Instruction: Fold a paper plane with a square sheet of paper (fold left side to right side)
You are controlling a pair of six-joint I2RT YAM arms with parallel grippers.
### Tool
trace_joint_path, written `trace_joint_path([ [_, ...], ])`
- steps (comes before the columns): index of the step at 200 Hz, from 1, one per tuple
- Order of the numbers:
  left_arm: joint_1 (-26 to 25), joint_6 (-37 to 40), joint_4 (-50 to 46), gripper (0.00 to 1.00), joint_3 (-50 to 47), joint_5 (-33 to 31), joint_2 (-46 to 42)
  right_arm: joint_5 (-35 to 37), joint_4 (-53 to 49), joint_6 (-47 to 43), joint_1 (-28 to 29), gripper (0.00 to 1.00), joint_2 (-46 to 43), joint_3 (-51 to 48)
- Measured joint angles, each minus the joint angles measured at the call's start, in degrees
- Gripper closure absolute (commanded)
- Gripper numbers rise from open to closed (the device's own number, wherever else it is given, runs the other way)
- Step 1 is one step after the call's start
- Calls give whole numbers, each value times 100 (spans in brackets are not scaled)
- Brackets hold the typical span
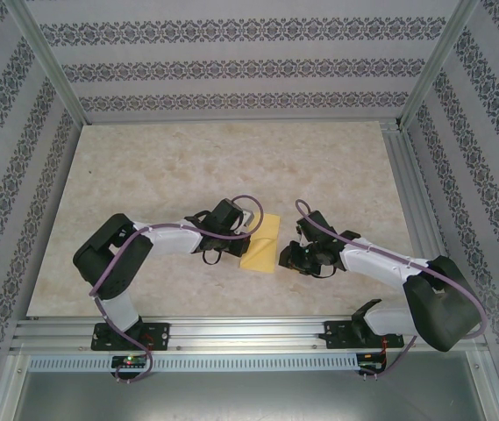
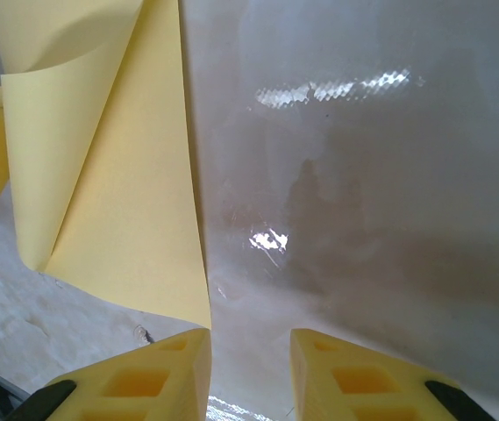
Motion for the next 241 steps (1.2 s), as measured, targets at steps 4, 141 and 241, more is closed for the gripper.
trace_joint_path([
  [4, 0, 0, 2, 93, 0, 0, 4, 0, 0, 0, 0, 70, 4, 0],
  [141, 0, 0, 0, 94, 17, 4, 15, -26, 96, 13, 0, 70, 52, 0],
  [241, -2, -2, 2, 94, 7, 4, 13, -256, 1762, 1097, 87, 87, 612, 387],
])
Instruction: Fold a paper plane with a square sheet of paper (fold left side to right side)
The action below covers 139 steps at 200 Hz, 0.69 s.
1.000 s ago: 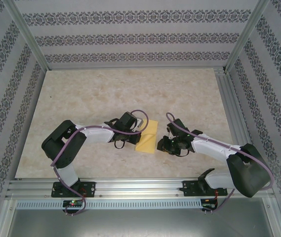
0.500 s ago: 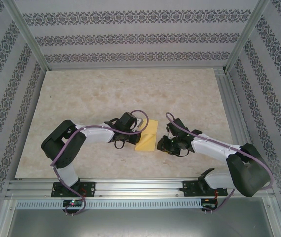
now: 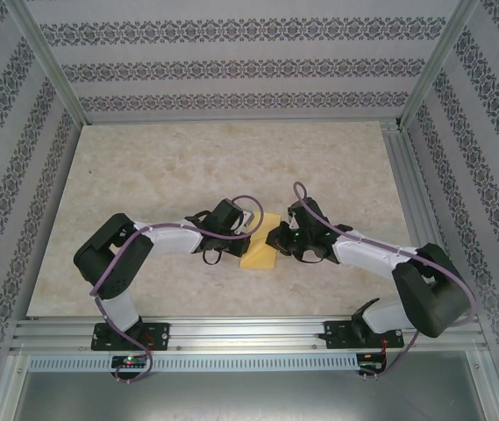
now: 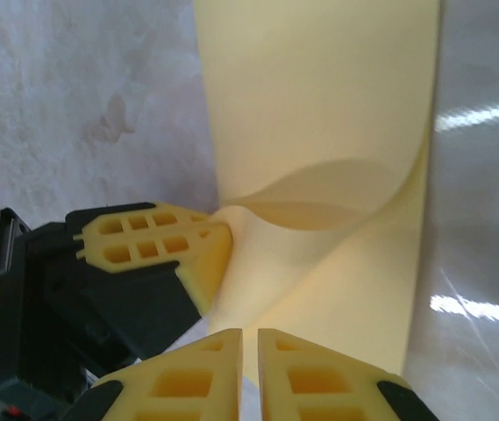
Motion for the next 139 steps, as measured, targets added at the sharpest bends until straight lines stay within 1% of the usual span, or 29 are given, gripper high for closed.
trace_joint_path([
  [38, -2, 0, 2, 94, -26, -2, -22, 2, 299, 208, 190, 88, 424, 79],
  [72, -9, -2, 9, 94, -63, -2, -50, 0, 461, 286, 195, 88, 732, 179],
  [139, -46, -4, 2, 94, -101, -2, -118, 4, 529, 286, 195, 88, 782, 256],
])
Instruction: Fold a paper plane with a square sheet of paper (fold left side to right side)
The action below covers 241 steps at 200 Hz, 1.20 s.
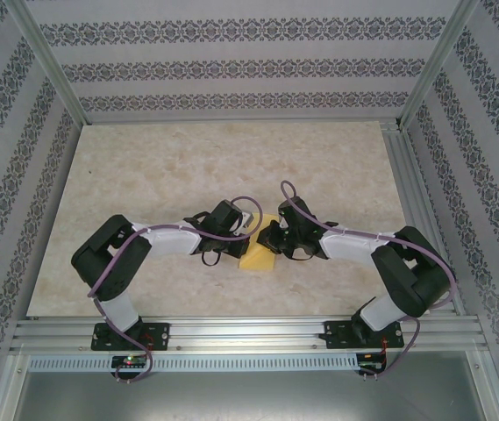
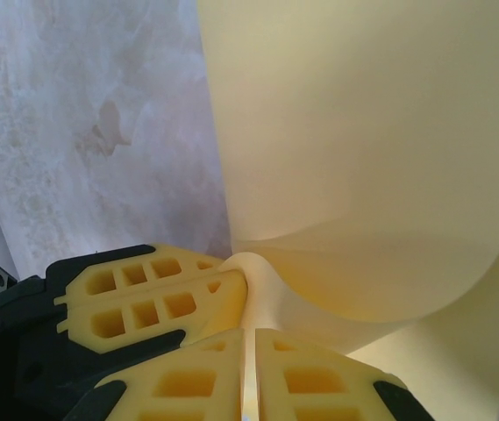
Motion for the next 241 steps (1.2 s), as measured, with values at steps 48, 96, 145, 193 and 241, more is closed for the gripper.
trace_joint_path([
  [48, -4, 0, -2, 93, -4, 0, -114, -2, -11, -4, 0, 88, 17, 20],
  [96, -4, 0, -2, 93, -4, 0, -116, -2, -11, -17, 37, 87, 140, 103],
  [145, -7, 0, -2, 94, -4, 0, -114, -2, -39, -22, 37, 87, 153, 107],
  [193, -7, 0, -2, 94, -4, 0, -26, -4, -55, -22, 83, 87, 166, 116],
  [241, -7, -2, 0, 94, -7, 0, 22, -4, -55, -22, 149, 87, 289, 181],
])
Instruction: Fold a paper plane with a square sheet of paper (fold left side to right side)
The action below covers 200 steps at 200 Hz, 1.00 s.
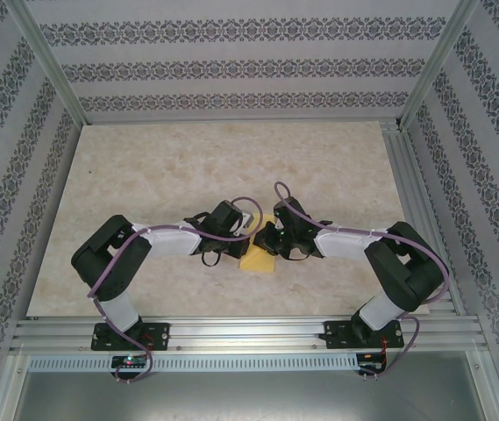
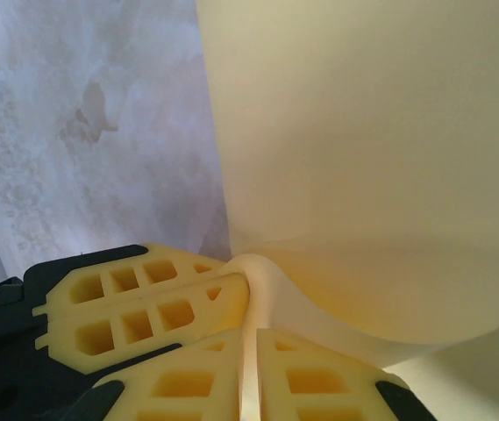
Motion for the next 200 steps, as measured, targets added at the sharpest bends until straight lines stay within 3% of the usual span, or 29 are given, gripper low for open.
trace_joint_path([
  [200, -33, -2, 46, 95, -33, -7, 0, 44, -254, -155, 37, 87, 260, 13],
])
